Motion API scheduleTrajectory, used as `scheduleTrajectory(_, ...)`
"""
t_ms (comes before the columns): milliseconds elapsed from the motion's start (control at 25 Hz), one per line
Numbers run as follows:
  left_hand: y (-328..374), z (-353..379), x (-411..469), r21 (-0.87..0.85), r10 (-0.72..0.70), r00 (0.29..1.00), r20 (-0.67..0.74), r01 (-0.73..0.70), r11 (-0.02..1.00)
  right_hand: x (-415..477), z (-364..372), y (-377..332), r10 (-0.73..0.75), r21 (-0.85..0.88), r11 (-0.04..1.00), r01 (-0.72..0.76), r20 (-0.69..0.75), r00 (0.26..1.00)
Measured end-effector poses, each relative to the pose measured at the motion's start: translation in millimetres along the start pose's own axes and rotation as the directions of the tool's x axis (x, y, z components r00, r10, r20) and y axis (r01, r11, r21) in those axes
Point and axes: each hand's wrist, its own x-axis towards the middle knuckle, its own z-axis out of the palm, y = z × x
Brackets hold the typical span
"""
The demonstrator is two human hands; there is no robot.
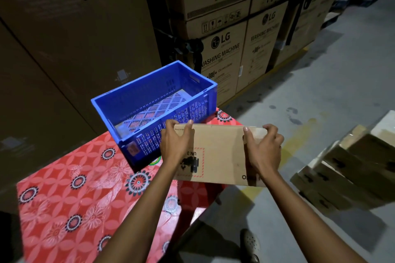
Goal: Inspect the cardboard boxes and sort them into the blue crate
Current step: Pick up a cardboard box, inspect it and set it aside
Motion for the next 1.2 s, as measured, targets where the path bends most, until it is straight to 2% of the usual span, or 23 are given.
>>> scheduleTrajectory(80, -7.4, 4.7, -7.1, -0.088, -0.025, 1.0, -0.008, 0.024, 0.996, -2.0, 0.9, 7.2, 0.041, 0.056, 0.998, -0.04, -0.022, 0.999)
scheduleTrajectory(240, -33.2, 24.2, -21.1, -0.107, -0.01, 0.999, 0.031, 0.013, 0.994, -14.6, 12.8, 32.6, 0.087, 0.057, 0.995, -0.086, -0.007, 0.996)
scheduleTrajectory(360, -48.4, 28.6, -20.7, -0.09, -0.072, 0.99, 0.122, 0.083, 0.992, -21.2, 21.2, 48.9, 0.11, -0.004, 0.994, -0.11, 0.035, 0.993)
scheduleTrajectory(520, -70.3, 32.0, -26.9, 0.065, -0.083, 0.965, 0.249, 0.069, 0.996, -27.0, 27.4, 66.1, 0.151, -0.156, 0.979, -0.13, 0.132, 0.98)
scheduleTrajectory(760, -67.2, 42.2, -8.0, 0.339, -0.094, 0.934, 0.345, -0.031, 0.94, -24.0, 33.9, 66.0, 0.124, -0.319, 0.945, -0.073, 0.145, 0.982)
scheduleTrajectory(880, -55.5, 52.6, -2.8, 0.43, -0.136, 0.936, 0.326, -0.019, 0.903, -16.4, 40.8, 52.1, 0.127, -0.403, 0.914, -0.049, 0.171, 0.977)
scheduleTrajectory(1200, -44.9, 69.0, 2.1, 0.498, -0.214, 0.954, 0.21, 0.084, 0.863, -0.4, 50.5, 40.1, 0.224, -0.514, 0.852, -0.098, 0.19, 0.956)
